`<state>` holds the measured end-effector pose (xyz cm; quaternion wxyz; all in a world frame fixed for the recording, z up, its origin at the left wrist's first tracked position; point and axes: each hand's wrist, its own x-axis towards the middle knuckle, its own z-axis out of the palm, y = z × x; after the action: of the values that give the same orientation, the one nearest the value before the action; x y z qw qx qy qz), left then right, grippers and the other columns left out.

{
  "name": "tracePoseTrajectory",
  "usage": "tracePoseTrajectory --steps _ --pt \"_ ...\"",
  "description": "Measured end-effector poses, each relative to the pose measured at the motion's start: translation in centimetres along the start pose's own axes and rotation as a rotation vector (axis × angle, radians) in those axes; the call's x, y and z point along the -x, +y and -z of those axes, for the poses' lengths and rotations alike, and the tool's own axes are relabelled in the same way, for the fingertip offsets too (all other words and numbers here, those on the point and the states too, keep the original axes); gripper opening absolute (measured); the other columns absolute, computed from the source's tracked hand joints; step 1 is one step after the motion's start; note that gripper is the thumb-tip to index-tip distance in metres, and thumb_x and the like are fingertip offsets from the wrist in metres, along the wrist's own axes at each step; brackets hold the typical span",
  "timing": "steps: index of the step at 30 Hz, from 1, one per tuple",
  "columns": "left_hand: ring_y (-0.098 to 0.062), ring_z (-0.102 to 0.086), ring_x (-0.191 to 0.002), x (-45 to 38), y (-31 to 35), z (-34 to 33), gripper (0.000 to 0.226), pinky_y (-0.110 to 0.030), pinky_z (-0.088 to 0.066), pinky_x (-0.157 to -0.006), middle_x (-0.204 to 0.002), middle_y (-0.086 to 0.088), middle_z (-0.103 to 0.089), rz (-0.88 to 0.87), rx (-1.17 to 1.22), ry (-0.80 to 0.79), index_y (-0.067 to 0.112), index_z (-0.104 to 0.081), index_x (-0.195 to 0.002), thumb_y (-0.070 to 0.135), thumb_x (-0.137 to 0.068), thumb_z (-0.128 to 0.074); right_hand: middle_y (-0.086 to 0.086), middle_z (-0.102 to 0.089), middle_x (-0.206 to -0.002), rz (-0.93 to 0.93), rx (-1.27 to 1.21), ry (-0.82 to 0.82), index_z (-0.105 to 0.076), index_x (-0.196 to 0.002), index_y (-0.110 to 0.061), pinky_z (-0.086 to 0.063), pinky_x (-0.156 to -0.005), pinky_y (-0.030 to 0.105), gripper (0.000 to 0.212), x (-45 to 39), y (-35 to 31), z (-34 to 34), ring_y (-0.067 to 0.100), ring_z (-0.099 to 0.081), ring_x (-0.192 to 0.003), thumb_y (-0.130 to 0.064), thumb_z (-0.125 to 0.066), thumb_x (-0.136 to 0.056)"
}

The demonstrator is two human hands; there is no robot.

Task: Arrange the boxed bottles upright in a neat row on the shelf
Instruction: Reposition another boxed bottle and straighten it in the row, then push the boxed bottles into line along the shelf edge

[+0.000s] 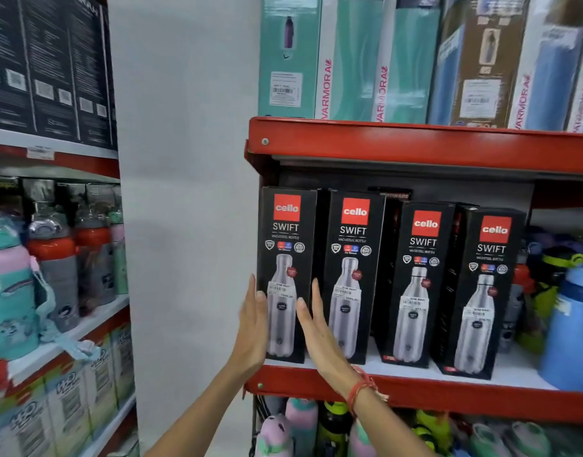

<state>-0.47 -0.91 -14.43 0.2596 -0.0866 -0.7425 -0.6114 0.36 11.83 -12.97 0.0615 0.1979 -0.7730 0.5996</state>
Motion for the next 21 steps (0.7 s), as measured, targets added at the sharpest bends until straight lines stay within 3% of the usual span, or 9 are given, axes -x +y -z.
tracePoseTrajectory --steps 3,7,15,18,21 --pt "-0.011 -0.020 -0.146 -0.1 -1.4 1.0 0.064 -0.040 -0.017 -0.120 -0.159 0.018 -0.013 0.113 0.061 -0.193 0.059 0.000 -0.143 0.078 -0.082 -0.007 -0.021 0.002 -0.158 -0.021 -0.004 -0.008 0.013 -0.141 -0.056 -0.010 -0.111 0.031 0.064 0.3 0.3 -0.8 0.009 -0.008 -0.147 -0.064 -0.025 -0.090" --pt "-0.017 -0.029 -0.144 0.3 -1.5 2.0 0.066 -0.051 -0.023 -0.117 -0.159 0.014 -0.022 0.136 0.051 -0.278 0.066 -0.001 -0.139 0.085 -0.076 -0.005 -0.021 0.003 -0.158 -0.039 0.029 -0.013 0.014 -0.140 -0.058 -0.011 -0.116 0.043 0.065 0.9 -0.1 -0.7 0.011 -0.010 -0.146 -0.067 -0.024 -0.089" --pt "-0.023 -0.037 -0.140 3.1 0.4 2.6 0.060 -0.052 -0.027 -0.115 -0.156 0.015 -0.026 0.089 -0.023 -0.286 0.070 0.005 -0.135 0.083 -0.077 -0.005 -0.037 -0.002 -0.134 -0.048 0.067 -0.035 0.017 -0.139 -0.059 -0.010 -0.118 0.050 0.066 3.2 -0.9 0.4 0.014 -0.011 -0.146 -0.068 -0.024 -0.089" --pt "-0.022 -0.035 -0.141 4.2 1.2 2.6 0.058 -0.048 -0.027 -0.116 -0.154 0.021 -0.020 0.071 -0.094 -0.262 0.067 0.010 -0.136 0.077 -0.081 -0.003 -0.035 0.000 -0.137 -0.048 0.084 -0.044 0.018 -0.138 -0.059 -0.014 -0.117 0.052 0.066 3.6 -0.9 0.5 0.016 -0.012 -0.146 -0.069 -0.024 -0.088" --pt "-0.021 -0.040 -0.137 4.7 1.6 1.9 0.062 -0.041 -0.032 -0.113 -0.156 0.012 -0.029 0.074 -0.156 -0.163 0.054 -0.001 -0.146 0.070 -0.087 -0.008 -0.032 -0.008 -0.145 -0.035 0.088 -0.040 0.012 -0.140 -0.060 -0.019 -0.116 0.054 0.067 3.8 -0.8 0.8 0.014 -0.018 -0.144 -0.071 -0.026 -0.086"
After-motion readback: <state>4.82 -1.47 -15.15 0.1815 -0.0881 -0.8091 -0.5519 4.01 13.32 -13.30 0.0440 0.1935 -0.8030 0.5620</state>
